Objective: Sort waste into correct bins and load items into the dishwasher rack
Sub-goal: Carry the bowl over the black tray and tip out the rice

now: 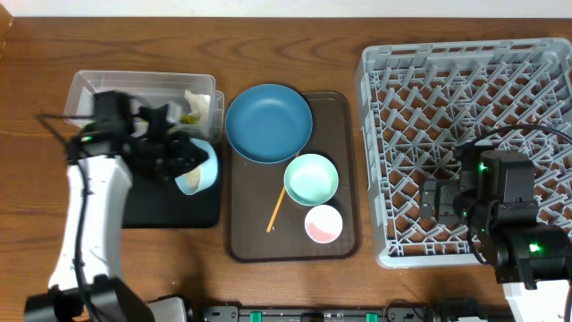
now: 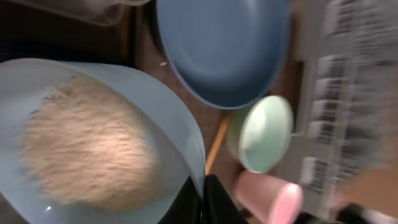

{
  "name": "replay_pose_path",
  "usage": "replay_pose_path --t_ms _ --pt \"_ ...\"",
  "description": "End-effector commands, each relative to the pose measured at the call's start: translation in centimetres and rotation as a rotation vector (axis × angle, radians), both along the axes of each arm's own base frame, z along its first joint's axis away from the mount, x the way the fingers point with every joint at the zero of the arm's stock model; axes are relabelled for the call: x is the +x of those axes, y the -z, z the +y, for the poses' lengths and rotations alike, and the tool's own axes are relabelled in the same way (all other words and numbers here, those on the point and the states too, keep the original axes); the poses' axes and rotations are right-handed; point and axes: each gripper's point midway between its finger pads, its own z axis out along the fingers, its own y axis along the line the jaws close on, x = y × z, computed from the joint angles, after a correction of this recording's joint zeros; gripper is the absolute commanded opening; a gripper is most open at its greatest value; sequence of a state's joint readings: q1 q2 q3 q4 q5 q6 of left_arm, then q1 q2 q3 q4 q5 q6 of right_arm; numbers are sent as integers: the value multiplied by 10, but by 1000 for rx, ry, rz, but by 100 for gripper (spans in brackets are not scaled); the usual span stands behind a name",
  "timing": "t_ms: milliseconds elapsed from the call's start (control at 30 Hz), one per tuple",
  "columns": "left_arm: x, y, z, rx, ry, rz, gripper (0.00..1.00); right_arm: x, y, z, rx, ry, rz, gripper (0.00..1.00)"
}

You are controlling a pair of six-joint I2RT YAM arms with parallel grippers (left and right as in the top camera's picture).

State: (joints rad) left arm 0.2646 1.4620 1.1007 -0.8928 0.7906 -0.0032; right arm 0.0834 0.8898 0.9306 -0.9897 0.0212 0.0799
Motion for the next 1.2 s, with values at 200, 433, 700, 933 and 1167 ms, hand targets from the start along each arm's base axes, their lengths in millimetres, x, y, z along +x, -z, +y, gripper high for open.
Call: replay_pose_path --t_ms 200,433,700,933,1167 --pt "8 -25 30 -537 -87 -178 6 2 -7 1 12 10 -17 99" --pt "19 -25 49 -771 -182 -176 6 2 -7 1 12 10 -17 99" --pt "19 -15 50 -807 -213 -113 6 2 -6 0 12 10 -15 99" --pt "19 -15 50 -808 -215 -110 6 2 -6 0 12 10 -15 99" --pt "19 -6 50 -760 -209 -96 6 2 -6 0 12 10 -15 99"
